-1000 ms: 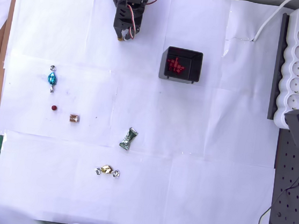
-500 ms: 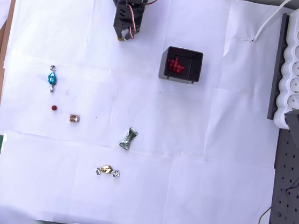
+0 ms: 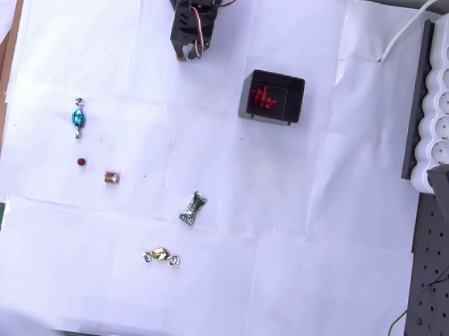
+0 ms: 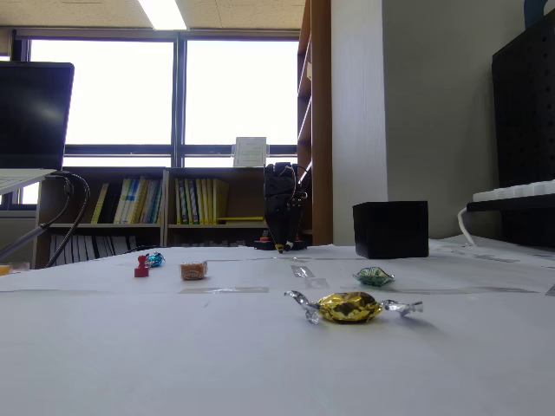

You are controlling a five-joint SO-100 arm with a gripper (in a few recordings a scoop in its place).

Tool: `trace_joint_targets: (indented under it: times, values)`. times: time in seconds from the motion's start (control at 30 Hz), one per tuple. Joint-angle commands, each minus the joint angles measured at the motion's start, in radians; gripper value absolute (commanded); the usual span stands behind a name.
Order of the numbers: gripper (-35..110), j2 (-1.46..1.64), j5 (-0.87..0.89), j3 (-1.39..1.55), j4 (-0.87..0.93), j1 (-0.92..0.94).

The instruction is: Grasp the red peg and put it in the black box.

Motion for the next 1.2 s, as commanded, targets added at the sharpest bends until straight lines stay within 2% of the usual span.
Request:
trace_joint_targets:
  times: [0.0, 0.83, 0.9, 0.97, 1.07, 1.17]
  values:
    - [0, -0.086, 0.002, -0.083, 0.087, 0.005]
    - [0, -0.092, -0.008, -0.084, 0.072, -0.002]
    - [0, -0.091, -0.098, -0.084, 0.092, -0.008]
    - [0, -0.091, -0.118, -0.083, 0.035, 0.005]
    - [0, -0.091, -0.037, -0.083, -0.178, 0.069]
    - [0, -0.067, -0.064, -0.078, -0.325, 0.098]
